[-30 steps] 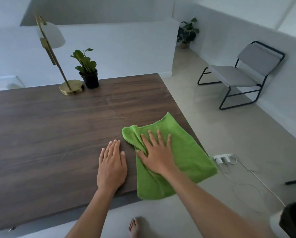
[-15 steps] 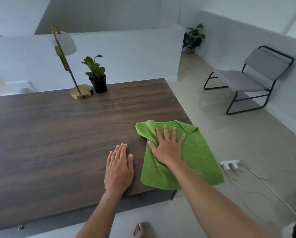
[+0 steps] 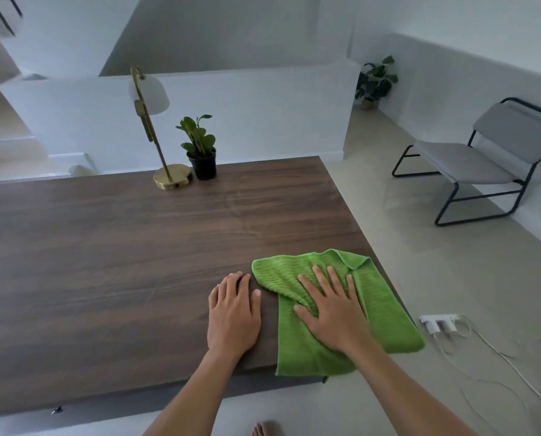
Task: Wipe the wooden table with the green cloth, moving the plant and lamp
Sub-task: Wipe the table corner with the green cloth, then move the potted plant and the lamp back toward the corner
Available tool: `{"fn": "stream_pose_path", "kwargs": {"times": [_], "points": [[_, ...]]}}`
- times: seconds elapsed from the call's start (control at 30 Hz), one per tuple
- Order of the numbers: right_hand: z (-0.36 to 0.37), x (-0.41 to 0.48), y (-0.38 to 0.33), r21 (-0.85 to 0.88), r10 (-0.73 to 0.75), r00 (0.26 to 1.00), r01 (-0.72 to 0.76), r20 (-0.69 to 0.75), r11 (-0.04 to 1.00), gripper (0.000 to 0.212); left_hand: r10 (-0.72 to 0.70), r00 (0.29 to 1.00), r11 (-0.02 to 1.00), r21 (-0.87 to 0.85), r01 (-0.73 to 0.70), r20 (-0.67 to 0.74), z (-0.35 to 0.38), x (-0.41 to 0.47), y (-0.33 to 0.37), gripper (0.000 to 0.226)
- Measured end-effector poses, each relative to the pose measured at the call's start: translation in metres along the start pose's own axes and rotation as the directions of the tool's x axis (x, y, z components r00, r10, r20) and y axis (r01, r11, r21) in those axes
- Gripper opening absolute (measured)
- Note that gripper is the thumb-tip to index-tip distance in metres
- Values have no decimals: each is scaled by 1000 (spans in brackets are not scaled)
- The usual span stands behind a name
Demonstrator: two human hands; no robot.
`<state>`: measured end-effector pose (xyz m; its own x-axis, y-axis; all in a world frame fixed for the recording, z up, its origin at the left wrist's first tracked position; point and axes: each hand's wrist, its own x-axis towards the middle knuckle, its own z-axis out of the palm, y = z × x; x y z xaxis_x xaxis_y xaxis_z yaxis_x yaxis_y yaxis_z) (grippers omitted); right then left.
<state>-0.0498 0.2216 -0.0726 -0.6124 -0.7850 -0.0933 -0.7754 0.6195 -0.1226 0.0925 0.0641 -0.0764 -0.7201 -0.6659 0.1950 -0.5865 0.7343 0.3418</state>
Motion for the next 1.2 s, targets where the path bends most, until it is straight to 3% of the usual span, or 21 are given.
{"fn": "stream_pose_path", "kwargs": {"times": [0.33, 0.43, 0.53, 0.67, 0.9, 1.2], "points": [[-14, 14, -7, 23, 79, 996, -80, 39, 997, 75, 9, 998, 1000, 13, -10, 55, -3, 18, -4, 57], [-34, 32, -14, 65, 89, 991, -82, -103, 994, 64, -8, 996, 998, -66, 14, 86, -9, 39, -9, 46], [-54, 66, -28, 162, 4, 979, 30, -205, 986, 47, -64, 995, 985, -158, 75, 75, -23, 70, -10, 44], [-84, 131, -63, 362, -21, 983, 86, -181, 928, 25, -99, 995, 970, -218, 104, 34, -50, 126, -18, 47], [-129, 233, -131, 262, -180, 971, 216, -155, 941, 21, -157, 987, 963, -227, 147, -25, -84, 216, -51, 50], [-108, 332, -145, 423, -67, 997, 79, -43, 902, 18, -272, 962, 915, -305, 264, 18, -69, 280, -104, 50]]}}
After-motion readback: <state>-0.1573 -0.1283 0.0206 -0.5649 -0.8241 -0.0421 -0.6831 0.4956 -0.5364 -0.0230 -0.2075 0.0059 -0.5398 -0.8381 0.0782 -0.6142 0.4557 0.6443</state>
